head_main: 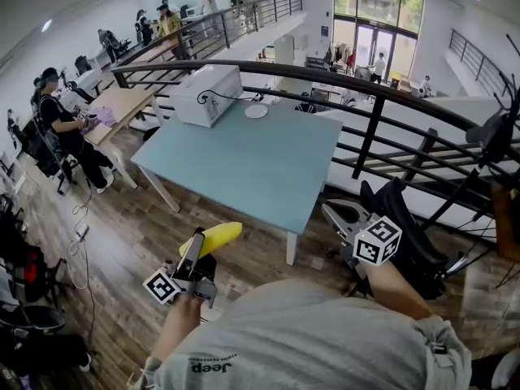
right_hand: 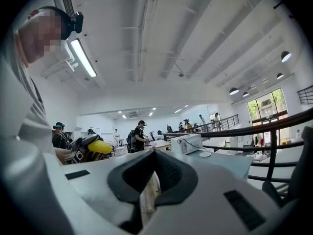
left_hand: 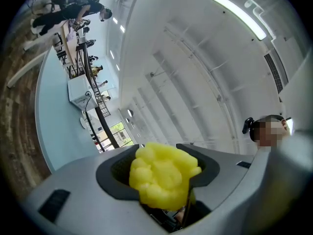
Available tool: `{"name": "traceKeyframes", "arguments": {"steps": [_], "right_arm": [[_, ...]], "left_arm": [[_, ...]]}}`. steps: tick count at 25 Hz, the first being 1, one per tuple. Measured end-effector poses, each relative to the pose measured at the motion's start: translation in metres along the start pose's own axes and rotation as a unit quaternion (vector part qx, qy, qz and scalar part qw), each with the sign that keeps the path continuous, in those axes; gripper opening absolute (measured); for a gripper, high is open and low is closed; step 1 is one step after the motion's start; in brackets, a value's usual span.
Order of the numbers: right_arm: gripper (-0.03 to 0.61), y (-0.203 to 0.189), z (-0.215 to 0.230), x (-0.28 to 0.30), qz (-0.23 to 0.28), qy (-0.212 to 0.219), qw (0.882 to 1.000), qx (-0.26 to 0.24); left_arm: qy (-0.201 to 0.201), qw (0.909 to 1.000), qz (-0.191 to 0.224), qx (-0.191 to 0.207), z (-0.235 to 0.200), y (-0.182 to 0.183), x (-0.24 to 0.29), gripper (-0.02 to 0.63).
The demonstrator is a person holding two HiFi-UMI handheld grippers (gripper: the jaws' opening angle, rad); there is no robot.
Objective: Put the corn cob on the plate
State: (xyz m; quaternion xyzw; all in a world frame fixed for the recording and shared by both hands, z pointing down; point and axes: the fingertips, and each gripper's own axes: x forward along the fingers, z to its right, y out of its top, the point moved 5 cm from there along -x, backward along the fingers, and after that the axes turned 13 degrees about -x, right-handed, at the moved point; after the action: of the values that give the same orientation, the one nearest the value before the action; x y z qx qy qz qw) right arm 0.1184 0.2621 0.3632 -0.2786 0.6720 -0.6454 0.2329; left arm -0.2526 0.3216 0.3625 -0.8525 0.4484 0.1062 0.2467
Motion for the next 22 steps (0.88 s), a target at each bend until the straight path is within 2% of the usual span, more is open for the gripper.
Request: {"name": "traceKeyframes", "arguments": {"steps": [7, 11, 17, 22], "right_arm": [[0.017, 0.002, 0.005, -0.013, -0.001, -0.008, 1.000, 0.000], [0.017, 0.003, 0.007, -0.020, -0.004, -0.005, 1.000, 0.017], [0.017, 0.001, -0.002, -0.031, -0.013, 0.032, 0.999, 0.017], [0.017, -0.002, -0.001, -0.042, -0.009, 0.043, 0.999, 0.019]], "left_arm": [[0.003, 1.0000, -0.001, 0.005, -0.001, -0.033, 0.029, 0.250], [0.004, 1.0000, 0.001, -0.004, -0.002, -0.055, 0.050, 0.250], [0.009, 0.9999, -0.008, -0.008, 0.001, -0.084, 0.076, 0.250], [0.008, 0.9999, -0.012, -0.002, 0.009, -0.098, 0.085, 0.250]]}}
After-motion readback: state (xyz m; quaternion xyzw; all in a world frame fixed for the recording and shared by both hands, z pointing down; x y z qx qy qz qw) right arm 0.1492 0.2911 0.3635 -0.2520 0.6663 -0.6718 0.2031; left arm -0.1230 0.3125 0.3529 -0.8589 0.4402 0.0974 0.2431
